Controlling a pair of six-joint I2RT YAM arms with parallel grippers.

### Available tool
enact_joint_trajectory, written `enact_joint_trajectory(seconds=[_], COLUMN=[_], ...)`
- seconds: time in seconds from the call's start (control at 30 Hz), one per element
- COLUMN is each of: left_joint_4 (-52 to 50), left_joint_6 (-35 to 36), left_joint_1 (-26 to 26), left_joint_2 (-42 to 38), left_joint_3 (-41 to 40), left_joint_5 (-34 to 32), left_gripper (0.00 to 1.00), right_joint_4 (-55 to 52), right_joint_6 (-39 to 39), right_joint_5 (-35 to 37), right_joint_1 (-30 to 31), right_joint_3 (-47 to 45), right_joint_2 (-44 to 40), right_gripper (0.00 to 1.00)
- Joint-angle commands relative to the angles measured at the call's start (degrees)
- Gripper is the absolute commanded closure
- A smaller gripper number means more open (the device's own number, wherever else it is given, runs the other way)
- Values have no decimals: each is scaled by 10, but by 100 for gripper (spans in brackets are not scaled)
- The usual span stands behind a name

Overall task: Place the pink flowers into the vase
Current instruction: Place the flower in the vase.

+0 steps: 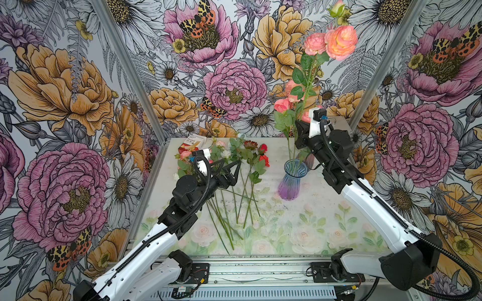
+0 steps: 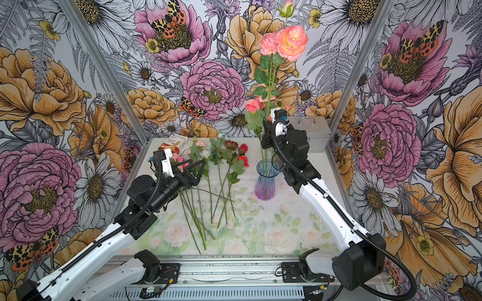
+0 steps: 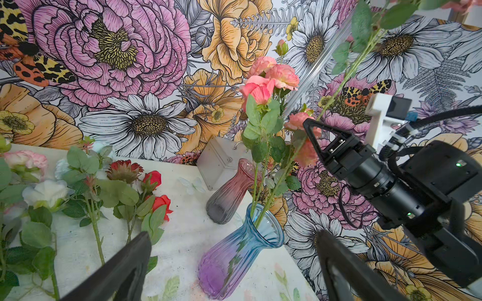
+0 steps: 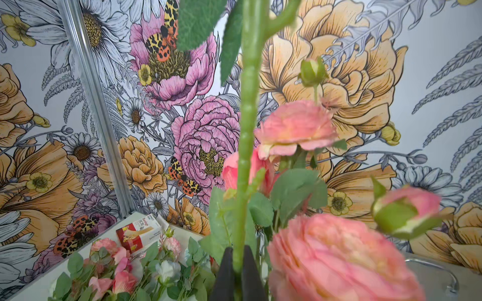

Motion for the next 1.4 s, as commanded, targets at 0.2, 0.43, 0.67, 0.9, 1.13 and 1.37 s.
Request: enact_joint_trajectory(seconds=[0.2, 0.43, 0.67, 0.9, 1.13, 1.37], left_joint_4=[4, 10, 14, -35, -113, -158], left_joint_6=[7, -2, -2, -5, -29, -20], left_joint_1=[4, 3, -5, -4, 13, 16], left_joint_2=[3, 22, 27, 33, 67, 79], left_joint_3=[-13, -9, -9, 9, 32, 47], left_joint_5=[10, 15, 10, -16, -46, -88], left_gripper=[1, 1, 1, 1, 1, 2], right_joint_4=[76, 111, 106, 88, 76, 35], right_joint_6=[32, 45, 44, 47, 48, 45], right_joint_5=[21, 43, 49, 46, 57, 79], right_joint_1=[-2, 8, 13, 15, 21, 28], right_joint_3=[-130, -235, -277, -262, -262, -247], right_joint_2=[-37, -77, -81, -55, -78, -121], right_gripper=[100, 100, 99, 86, 51, 26])
